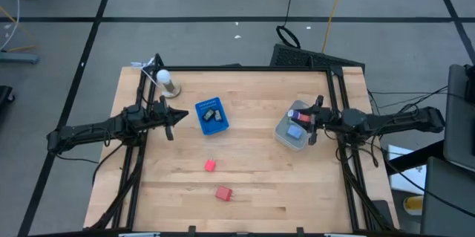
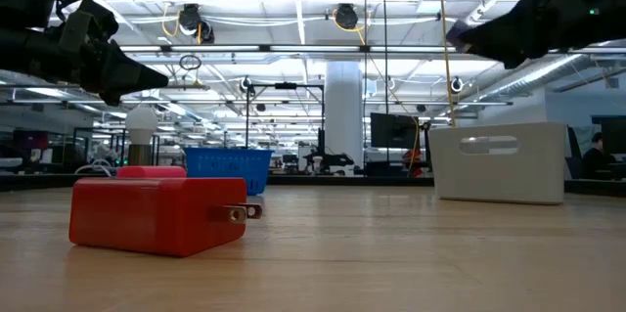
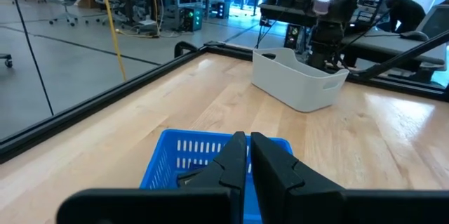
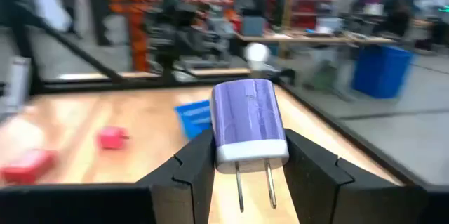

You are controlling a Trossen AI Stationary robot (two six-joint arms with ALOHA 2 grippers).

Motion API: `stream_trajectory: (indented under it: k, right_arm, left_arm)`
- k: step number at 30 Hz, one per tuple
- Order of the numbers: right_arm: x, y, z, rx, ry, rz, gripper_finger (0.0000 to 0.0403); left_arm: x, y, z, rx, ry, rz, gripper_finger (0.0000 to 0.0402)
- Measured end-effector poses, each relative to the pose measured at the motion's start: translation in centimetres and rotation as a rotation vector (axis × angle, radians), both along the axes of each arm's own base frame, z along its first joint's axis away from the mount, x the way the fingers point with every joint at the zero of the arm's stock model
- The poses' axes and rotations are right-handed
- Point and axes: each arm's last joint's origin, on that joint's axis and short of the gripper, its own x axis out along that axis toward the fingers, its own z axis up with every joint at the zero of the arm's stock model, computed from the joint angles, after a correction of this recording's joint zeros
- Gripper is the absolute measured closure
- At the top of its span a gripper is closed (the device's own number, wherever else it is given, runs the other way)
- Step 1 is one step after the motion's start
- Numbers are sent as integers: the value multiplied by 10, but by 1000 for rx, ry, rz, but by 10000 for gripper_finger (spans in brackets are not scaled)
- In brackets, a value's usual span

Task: Pick & Place Office items
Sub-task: Put the violet charger adapter into the gray bin

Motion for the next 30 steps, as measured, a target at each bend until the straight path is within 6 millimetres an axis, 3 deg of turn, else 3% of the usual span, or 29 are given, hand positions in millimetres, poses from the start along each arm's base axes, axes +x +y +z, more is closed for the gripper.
stream_trajectory:
  k: [15,30]
  right_arm:
    - [16,-8,20,117,484,-204,271]
    - [23,-21,-5,238,811,-325,271]
  left_arm:
    - [0,0,0,-11,-3,2,380]
    - [0,0,0,-12,-3,2,380]
